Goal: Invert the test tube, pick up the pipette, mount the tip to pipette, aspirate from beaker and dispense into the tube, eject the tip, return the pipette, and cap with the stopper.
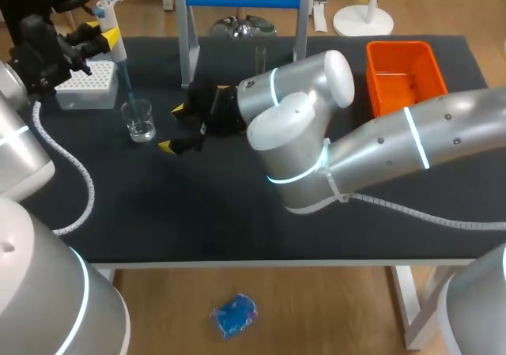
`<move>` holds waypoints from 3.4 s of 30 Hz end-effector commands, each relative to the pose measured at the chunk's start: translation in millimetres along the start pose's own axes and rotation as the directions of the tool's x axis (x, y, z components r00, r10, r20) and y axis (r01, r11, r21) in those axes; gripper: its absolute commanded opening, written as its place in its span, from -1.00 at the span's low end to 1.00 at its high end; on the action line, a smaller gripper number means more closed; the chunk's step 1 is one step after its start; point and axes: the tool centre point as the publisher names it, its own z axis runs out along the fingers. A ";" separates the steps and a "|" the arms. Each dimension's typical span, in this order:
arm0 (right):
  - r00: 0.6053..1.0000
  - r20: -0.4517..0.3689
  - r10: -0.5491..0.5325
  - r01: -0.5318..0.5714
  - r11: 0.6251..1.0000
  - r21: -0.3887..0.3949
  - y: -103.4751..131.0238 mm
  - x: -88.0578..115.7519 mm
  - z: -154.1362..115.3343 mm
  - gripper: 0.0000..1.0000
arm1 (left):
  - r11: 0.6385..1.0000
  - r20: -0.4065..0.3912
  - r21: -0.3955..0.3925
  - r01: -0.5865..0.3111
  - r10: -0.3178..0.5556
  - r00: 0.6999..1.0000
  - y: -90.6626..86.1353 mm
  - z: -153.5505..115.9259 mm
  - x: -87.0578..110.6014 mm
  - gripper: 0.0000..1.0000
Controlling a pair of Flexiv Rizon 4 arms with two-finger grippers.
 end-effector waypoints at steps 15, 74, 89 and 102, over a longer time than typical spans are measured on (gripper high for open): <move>1.000 0.002 0.000 0.000 1.000 -0.005 -1.1 0.4 1.4 1.00 | 0.999 -0.013 -0.011 0.041 -0.041 0.999 33.2 4.6 -11.4 -1.00; 0.996 -0.079 -0.051 0.049 0.998 -0.031 19.3 7.5 -29.4 1.00 | 0.995 -0.003 -0.029 0.100 -0.100 0.995 58.6 4.8 -6.4 -1.00; 0.969 -0.196 -0.153 0.148 0.988 -0.039 73.7 9.0 -109.1 1.00 | 0.995 -0.003 -0.029 0.100 -0.100 0.995 58.6 4.8 -6.4 -1.00; 0.902 -0.387 -0.190 0.151 0.980 -0.130 110.1 -18.9 -145.5 1.00 | 0.995 -0.003 -0.029 0.100 -0.100 0.995 58.6 4.8 -6.4 -1.00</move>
